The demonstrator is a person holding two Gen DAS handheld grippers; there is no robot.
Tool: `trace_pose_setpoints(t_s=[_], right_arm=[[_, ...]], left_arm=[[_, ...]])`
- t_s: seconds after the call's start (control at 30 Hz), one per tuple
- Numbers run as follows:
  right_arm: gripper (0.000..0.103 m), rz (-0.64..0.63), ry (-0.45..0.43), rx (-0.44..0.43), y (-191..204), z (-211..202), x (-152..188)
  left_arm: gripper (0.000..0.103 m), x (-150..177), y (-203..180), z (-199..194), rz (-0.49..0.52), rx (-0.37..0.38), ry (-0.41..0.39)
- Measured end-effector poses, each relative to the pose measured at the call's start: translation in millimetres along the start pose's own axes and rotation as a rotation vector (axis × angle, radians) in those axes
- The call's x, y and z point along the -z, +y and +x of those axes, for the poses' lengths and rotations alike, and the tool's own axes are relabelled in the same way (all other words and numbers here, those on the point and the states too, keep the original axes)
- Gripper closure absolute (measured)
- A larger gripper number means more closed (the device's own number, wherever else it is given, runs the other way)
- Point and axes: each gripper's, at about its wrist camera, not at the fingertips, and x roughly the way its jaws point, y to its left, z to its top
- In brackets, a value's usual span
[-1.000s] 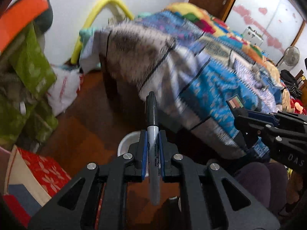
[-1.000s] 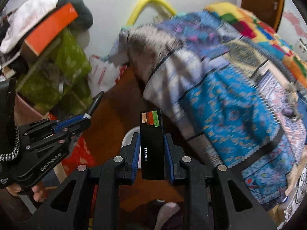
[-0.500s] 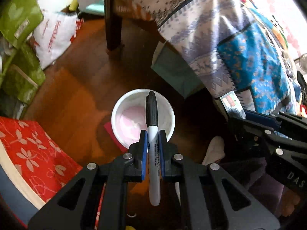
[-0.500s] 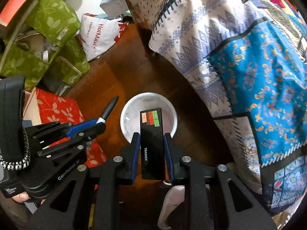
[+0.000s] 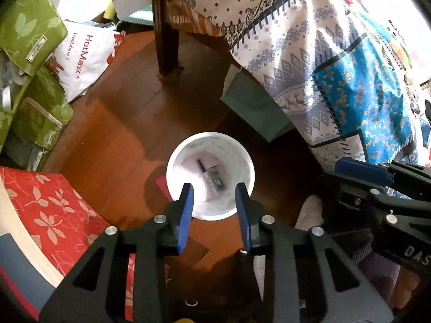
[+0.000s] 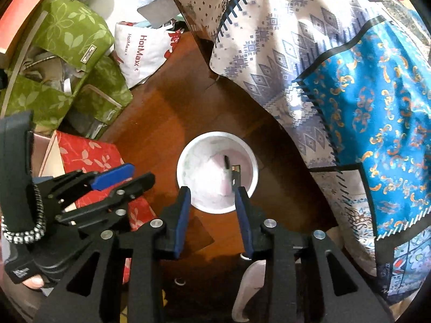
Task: Collect trash
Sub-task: 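Open both grippers to drop the marker and box into the bin, then move both open grippers back over the bed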
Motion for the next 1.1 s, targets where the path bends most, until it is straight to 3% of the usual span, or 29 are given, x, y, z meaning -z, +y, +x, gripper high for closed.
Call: trace_pose_setpoints(t_s=[0.2, 0.4, 0.8, 1.03, 1.1], right_arm=[[0.072, -0.026, -0.047, 0.016, 0.7, -22.7, 11.6], [0.072, -0.029, -0.153, 0.021, -1.3, -65.8, 26.0], [0.072, -0.022, -0.464, 0.06, -15.0, -186.2, 68.5], [0.071, 0.012, -0.671, 0.144, -35.9, -257.1, 106.8], [0.067, 0.025, -0.716, 0.168, -44.0, -274.8, 116.3]], left_arm=[[0.073, 7.2, -3.8, -30.9, 0.007, -0.012, -0.06], [0.073, 13.5, -16.3, -76.6, 0.027, -0.022, -0.16], [0.073, 28.7, -76.6, -183.0, 0.111, 0.005, -0.407], [0.07, 34.8, -129.4, -235.5, 0.191, 0.051, -0.532], [0.07, 37.0, -148.3, -247.8, 0.222, 0.059, -0.565]])
